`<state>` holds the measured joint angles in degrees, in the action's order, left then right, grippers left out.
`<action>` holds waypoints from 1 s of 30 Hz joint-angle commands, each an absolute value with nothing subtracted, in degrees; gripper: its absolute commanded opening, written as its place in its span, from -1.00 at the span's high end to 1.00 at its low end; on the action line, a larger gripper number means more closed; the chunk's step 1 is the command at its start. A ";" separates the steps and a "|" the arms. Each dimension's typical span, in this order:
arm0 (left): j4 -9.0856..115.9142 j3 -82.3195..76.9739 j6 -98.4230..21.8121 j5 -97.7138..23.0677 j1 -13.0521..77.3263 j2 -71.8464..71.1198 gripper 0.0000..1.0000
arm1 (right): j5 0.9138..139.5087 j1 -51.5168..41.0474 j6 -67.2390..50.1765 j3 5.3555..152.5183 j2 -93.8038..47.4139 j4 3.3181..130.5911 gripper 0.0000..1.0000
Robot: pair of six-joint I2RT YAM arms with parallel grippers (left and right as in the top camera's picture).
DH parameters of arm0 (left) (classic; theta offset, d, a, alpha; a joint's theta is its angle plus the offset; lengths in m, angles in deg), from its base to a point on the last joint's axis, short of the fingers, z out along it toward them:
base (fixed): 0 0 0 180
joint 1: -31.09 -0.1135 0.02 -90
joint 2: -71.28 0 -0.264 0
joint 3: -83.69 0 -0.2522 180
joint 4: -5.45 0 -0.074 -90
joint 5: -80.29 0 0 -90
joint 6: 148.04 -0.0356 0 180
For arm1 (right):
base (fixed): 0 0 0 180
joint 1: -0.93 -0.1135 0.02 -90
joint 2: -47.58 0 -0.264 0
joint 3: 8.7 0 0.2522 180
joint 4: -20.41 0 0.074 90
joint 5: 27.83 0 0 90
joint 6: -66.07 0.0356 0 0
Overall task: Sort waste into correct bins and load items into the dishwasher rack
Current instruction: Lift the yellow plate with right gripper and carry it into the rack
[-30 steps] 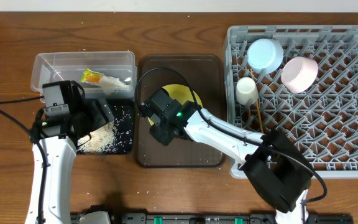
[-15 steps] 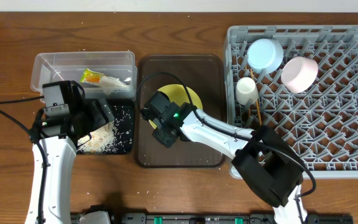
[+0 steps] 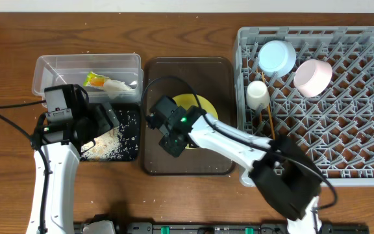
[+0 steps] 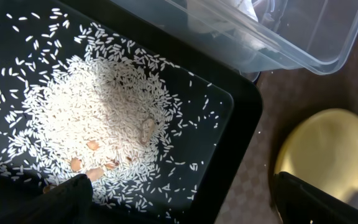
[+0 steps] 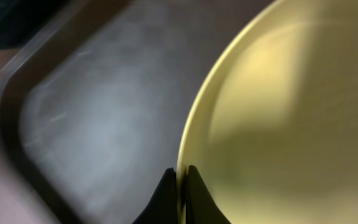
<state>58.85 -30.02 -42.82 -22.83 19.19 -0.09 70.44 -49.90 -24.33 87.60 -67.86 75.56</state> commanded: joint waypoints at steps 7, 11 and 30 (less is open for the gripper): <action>58.85 -28.97 -42.69 -22.48 18.99 -0.20 -0.90 | 85.63 -34.97 -20.03 93.35 -42.40 82.07 0.98; 58.85 -28.94 -42.71 -22.48 18.99 -0.20 -0.90 | 94.48 -22.64 -19.72 93.35 -33.33 83.77 0.98; 58.82 -28.97 -42.69 -22.48 18.99 -0.20 -0.89 | 119.62 13.75 -30.34 89.02 -31.27 94.48 0.98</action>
